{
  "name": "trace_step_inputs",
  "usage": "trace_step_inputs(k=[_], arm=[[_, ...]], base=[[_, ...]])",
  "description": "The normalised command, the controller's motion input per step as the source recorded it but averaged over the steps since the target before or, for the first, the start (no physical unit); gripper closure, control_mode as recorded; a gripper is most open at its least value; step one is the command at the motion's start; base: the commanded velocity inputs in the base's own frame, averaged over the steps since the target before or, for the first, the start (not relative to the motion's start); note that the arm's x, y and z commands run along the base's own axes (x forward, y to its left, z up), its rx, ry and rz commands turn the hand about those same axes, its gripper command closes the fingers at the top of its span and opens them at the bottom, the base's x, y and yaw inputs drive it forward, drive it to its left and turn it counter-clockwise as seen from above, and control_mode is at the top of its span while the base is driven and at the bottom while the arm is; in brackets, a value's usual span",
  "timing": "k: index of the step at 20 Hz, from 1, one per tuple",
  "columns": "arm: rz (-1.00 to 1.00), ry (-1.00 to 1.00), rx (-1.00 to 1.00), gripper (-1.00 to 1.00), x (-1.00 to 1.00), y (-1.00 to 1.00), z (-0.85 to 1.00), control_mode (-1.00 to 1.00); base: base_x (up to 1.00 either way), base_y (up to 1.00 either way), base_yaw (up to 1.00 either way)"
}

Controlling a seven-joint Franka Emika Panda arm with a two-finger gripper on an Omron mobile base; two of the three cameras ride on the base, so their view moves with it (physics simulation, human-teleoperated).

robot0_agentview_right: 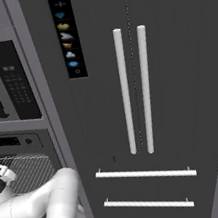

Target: Take the fish from the oven and place it on the plate on the counter.

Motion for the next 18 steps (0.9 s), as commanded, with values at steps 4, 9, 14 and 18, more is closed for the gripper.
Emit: trace_step_inputs(k=[4,9,14,18], arm=[[0.03,-0.13,0.02,-1.00,0.00,-0.28,-0.75,-1.00],[0.09,-0.08,0.11,-1.00,0.00,0.00,-0.79,-1.00],[0.11,0.00,0.14,1.00,-0.04,0.00,-0.89,-1.00],[0.09,0.00,0.03,1.00,-0.50,0.07,-0.50,-1.00]], base=[[0.00,0.00,0.00],[0.00,0.00,0.00],[0.00,0.00,0.00],[0.00,0.00,0.00]])
